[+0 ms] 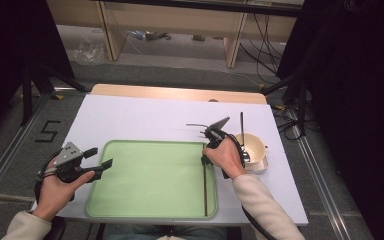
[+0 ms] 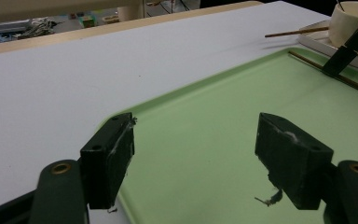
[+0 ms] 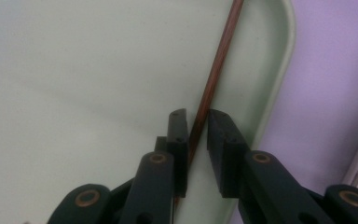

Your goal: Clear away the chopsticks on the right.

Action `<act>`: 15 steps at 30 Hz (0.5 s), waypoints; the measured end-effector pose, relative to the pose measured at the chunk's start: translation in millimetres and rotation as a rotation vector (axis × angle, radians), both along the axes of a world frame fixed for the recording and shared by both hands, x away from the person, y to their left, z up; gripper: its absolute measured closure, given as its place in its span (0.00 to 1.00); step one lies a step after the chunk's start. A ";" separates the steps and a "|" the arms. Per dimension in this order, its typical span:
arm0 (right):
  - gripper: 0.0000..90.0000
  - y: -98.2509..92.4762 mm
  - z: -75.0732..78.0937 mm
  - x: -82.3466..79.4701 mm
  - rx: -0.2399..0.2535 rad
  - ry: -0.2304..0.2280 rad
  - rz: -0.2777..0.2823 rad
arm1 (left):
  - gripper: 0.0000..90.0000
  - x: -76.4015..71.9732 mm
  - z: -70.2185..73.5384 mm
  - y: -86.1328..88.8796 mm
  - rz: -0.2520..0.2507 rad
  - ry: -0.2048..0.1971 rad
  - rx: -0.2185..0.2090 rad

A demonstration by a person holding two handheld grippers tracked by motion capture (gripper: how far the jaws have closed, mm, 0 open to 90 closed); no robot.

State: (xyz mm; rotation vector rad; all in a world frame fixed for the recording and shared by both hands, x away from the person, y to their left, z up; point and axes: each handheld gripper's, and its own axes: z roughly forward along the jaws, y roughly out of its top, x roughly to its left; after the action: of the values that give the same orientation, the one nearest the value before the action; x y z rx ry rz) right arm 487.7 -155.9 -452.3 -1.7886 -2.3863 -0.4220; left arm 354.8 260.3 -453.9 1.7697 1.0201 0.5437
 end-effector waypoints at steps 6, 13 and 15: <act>0.85 3.1 6.9 -1.8 -0.010 -0.001 -0.026 | 0.31 0.0 0.0 0.2 0.000 0.000 0.000; 0.77 -2.0 18.1 -1.1 -0.039 -0.154 0.086 | 0.31 0.0 -0.1 0.0 0.001 0.000 0.000; 0.76 -2.1 22.0 -0.8 -0.039 -0.216 0.090 | 0.31 0.0 -0.2 0.1 0.000 0.001 0.000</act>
State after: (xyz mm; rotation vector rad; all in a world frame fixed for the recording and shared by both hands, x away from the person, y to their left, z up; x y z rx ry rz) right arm 486.9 -158.0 -430.4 -1.7228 -2.6242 -0.5891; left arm 354.8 260.3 -454.1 1.7702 1.0207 0.5437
